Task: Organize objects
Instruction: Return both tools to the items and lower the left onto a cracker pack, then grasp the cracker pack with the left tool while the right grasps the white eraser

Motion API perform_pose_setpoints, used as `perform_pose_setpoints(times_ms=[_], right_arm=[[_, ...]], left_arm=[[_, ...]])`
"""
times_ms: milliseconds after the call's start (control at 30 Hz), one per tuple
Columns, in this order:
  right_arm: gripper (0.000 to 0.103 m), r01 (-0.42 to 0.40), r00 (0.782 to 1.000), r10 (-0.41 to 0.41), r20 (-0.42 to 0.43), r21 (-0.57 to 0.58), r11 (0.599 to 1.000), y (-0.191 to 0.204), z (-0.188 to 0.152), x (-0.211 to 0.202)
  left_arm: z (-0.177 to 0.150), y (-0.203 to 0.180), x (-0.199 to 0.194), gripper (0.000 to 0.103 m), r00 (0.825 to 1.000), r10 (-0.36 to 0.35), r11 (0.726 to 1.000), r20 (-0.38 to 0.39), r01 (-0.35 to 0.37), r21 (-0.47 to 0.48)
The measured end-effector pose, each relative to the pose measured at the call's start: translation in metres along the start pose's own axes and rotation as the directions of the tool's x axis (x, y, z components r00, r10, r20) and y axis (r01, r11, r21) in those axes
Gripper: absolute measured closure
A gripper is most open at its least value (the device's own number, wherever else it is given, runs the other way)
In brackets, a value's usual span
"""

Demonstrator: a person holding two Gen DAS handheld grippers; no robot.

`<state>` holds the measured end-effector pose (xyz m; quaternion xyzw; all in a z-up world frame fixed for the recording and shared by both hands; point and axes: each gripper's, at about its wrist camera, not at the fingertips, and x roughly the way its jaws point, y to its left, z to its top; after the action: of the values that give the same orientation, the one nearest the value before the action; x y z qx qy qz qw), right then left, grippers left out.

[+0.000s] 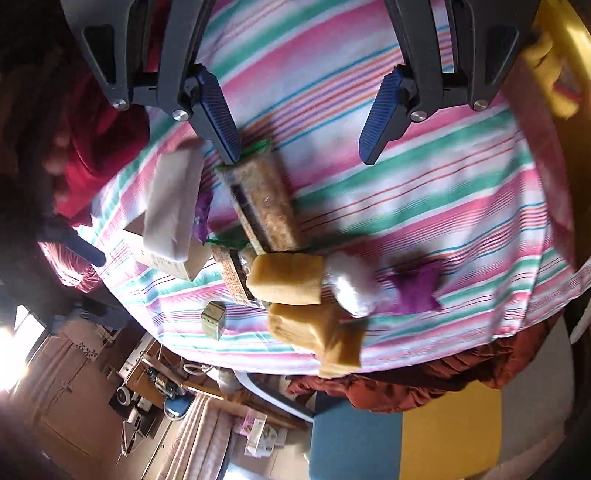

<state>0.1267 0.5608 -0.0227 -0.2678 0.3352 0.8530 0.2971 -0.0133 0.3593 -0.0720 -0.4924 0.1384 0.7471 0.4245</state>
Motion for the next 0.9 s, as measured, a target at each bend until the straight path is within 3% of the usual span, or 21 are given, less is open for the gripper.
perform_pose_setpoints(times_ms=[267,433,567,700,900], right_arm=[[0.000,-0.055,0.998,0.056,-0.007,0.084,0.995,-0.015,0.001,0.000],[0.000,-0.070,0.997,0.073,-0.026,0.107,0.992,-0.019,0.001,0.005],[0.000,-0.071,0.996,0.076,-0.043,0.112,0.991,-0.020,0.001,0.009],[0.000,-0.064,0.996,0.070,-0.051,0.118,0.991,-0.021,0.001,0.011],[0.000,-0.042,0.996,0.053,-0.074,0.141,0.989,-0.025,0.000,0.016]], left_arm=[[0.033,-0.025,0.049,0.035,0.998,0.013,1.000,-0.056,-0.012,0.016],[0.044,-0.033,0.078,0.035,0.994,0.068,0.997,-0.083,-0.064,0.048],[0.036,-0.034,0.079,0.036,0.996,0.078,0.991,-0.034,-0.074,0.110],[0.022,-0.021,0.067,0.058,0.997,0.083,0.989,0.006,-0.083,0.122],[0.003,-0.008,0.052,0.060,0.998,0.058,0.990,0.014,-0.059,0.131]])
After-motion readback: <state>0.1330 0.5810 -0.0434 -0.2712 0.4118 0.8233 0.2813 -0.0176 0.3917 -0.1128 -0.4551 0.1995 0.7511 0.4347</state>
